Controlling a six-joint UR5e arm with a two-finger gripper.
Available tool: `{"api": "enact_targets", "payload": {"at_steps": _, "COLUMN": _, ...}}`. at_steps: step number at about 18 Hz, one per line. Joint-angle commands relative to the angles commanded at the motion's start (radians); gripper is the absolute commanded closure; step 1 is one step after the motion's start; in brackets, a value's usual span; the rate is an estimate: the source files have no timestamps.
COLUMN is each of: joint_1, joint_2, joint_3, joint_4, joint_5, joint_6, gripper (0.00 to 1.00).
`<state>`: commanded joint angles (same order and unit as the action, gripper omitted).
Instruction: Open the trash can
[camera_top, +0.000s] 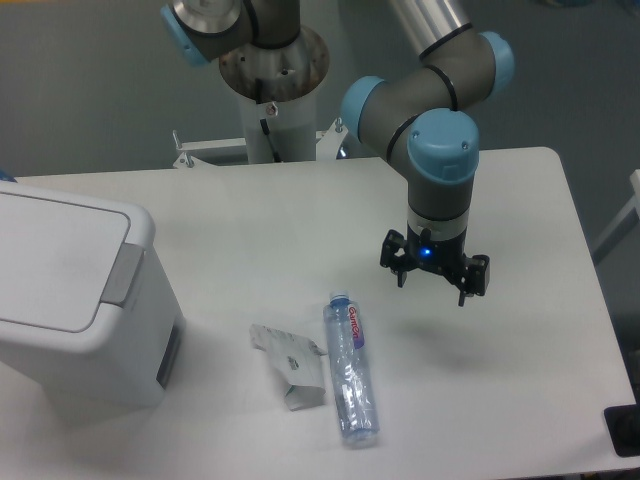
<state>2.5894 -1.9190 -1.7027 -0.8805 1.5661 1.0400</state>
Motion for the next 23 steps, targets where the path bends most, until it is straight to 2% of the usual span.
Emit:
{"api": "enact_targets", "payload": {"at_steps": 11, "joint_1": -0.005, "joint_2": -0.005, "joint_3": -0.008, "joint_4": 0.028, "joint_5": 0.009, "joint_6": -0.006, "gripper": 0.00}}
{"api": "enact_targets", "payload": {"at_steps": 15, "joint_1": -0.003, "joint_2": -0.005, "joint_3": -0.041, "joint_4": 0.080, "joint_5": 0.000, "joint_6": -0.018, "gripper": 0.00}}
{"api": "enact_targets", "payload": {"at_steps": 17, "joint_1": -0.005, "joint_2": -0.003, "joint_3": -0.038, "joint_4": 0.086, "joint_5": -0.035, "joint_6": -0.057, "gripper": 0.00}}
{"api": "enact_targets", "payload": {"at_steps": 20, "joint_1": -0.003, "joint_2": -0.002, "joint_3": -0.017, "joint_4": 0.086, "joint_5": -0.097, "joint_6": -0.220, "gripper": 0.00}}
{"api": "enact_targets", "payload": {"at_steps": 23, "joint_1": -0.015, "joint_2": -0.005, "joint_3": 0.014, "joint_4": 0.086, "joint_5": -0.109, "joint_6": -0.267, "gripper": 0.00}}
